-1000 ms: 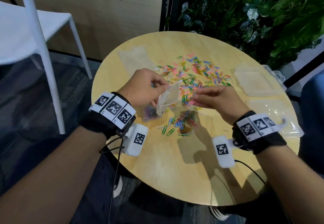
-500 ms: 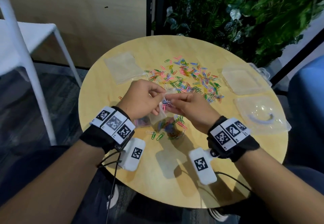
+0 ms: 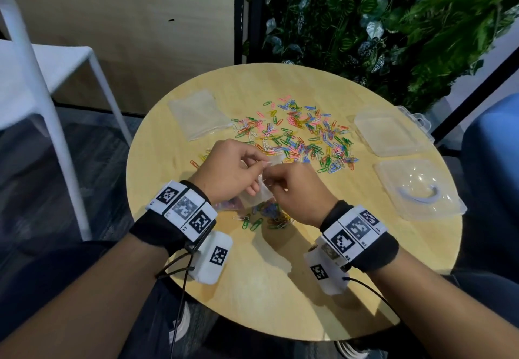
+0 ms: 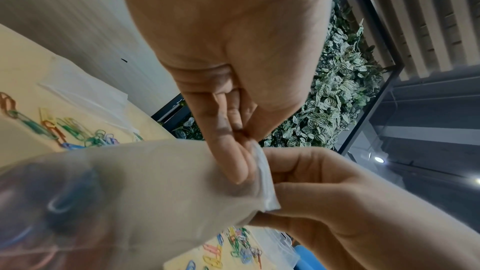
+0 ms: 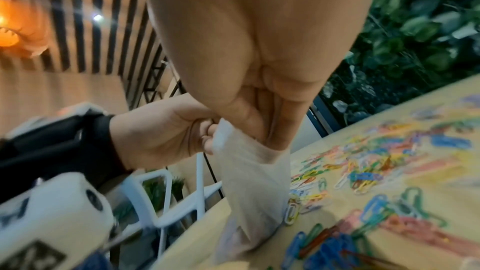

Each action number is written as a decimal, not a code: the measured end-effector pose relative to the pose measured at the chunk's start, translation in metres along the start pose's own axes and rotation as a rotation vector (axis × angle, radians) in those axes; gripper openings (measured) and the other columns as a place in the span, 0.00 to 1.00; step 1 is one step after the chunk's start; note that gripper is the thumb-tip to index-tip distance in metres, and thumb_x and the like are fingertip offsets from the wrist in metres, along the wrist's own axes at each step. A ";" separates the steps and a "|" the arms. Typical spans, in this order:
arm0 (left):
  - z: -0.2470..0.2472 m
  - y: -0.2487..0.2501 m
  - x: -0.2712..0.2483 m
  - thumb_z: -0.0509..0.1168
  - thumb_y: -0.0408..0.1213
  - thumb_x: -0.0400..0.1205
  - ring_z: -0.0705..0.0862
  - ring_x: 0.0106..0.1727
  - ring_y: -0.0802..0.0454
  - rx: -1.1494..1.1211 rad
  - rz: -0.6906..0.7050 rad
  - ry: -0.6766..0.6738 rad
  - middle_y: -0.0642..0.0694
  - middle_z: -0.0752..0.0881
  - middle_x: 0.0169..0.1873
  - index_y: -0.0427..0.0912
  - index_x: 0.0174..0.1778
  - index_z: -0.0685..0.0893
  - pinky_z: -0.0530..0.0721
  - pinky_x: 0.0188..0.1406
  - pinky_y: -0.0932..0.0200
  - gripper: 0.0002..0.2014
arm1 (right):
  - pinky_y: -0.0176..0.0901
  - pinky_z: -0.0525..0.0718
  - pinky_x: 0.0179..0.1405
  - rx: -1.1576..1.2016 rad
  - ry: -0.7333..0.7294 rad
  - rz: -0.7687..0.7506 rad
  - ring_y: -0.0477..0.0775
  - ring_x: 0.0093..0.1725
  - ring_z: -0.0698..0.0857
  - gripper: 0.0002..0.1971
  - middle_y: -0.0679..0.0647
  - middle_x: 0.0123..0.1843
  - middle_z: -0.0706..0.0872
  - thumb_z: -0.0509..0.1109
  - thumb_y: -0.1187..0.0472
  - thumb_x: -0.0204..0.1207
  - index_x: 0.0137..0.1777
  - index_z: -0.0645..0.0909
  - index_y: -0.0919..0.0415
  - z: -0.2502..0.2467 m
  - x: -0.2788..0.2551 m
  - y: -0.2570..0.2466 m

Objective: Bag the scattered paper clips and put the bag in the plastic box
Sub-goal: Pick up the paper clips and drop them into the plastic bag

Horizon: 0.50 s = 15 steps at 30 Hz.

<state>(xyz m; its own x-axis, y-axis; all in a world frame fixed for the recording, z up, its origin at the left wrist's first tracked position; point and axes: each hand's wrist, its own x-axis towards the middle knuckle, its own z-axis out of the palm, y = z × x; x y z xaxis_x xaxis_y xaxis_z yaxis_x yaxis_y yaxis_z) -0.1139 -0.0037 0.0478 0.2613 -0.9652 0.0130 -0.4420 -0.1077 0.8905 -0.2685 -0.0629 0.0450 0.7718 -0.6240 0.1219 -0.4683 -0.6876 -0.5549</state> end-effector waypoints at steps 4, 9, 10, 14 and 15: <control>-0.011 0.000 0.001 0.71 0.30 0.83 0.89 0.24 0.46 -0.013 0.008 0.032 0.40 0.89 0.28 0.39 0.50 0.91 0.91 0.27 0.55 0.04 | 0.35 0.87 0.38 0.419 -0.001 0.095 0.45 0.36 0.89 0.10 0.48 0.38 0.91 0.69 0.71 0.76 0.47 0.90 0.60 -0.016 0.003 0.002; -0.031 -0.008 0.001 0.72 0.31 0.82 0.89 0.25 0.48 0.036 -0.007 0.102 0.41 0.90 0.28 0.37 0.50 0.93 0.91 0.29 0.52 0.05 | 0.47 0.90 0.30 0.434 -0.122 0.329 0.55 0.36 0.90 0.10 0.62 0.47 0.89 0.75 0.64 0.75 0.55 0.87 0.63 -0.038 -0.002 0.025; -0.037 -0.010 0.001 0.72 0.31 0.82 0.89 0.25 0.48 0.038 -0.018 0.113 0.41 0.91 0.28 0.37 0.50 0.93 0.91 0.30 0.52 0.05 | 0.48 0.91 0.31 0.312 -0.226 0.410 0.56 0.36 0.90 0.18 0.60 0.50 0.88 0.79 0.58 0.71 0.61 0.84 0.61 -0.039 -0.007 0.032; -0.063 -0.013 -0.004 0.71 0.32 0.83 0.88 0.23 0.51 0.042 -0.024 0.187 0.34 0.90 0.31 0.36 0.51 0.92 0.93 0.30 0.53 0.06 | 0.50 0.85 0.55 -0.316 -0.513 0.454 0.57 0.54 0.83 0.58 0.59 0.68 0.76 0.71 0.21 0.52 0.76 0.67 0.61 -0.018 -0.028 0.042; -0.070 -0.014 -0.005 0.71 0.32 0.83 0.87 0.21 0.53 0.040 -0.020 0.211 0.34 0.90 0.31 0.35 0.52 0.92 0.92 0.29 0.56 0.06 | 0.49 0.81 0.60 -0.377 -0.480 0.381 0.57 0.58 0.75 0.68 0.59 0.70 0.72 0.62 0.13 0.42 0.76 0.65 0.63 -0.006 -0.032 0.044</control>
<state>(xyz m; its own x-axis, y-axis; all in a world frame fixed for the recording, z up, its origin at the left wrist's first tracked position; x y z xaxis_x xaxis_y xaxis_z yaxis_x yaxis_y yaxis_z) -0.0493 0.0192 0.0672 0.4429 -0.8916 0.0940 -0.4676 -0.1403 0.8727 -0.3159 -0.0752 0.0216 0.5888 -0.6733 -0.4472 -0.7923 -0.5902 -0.1547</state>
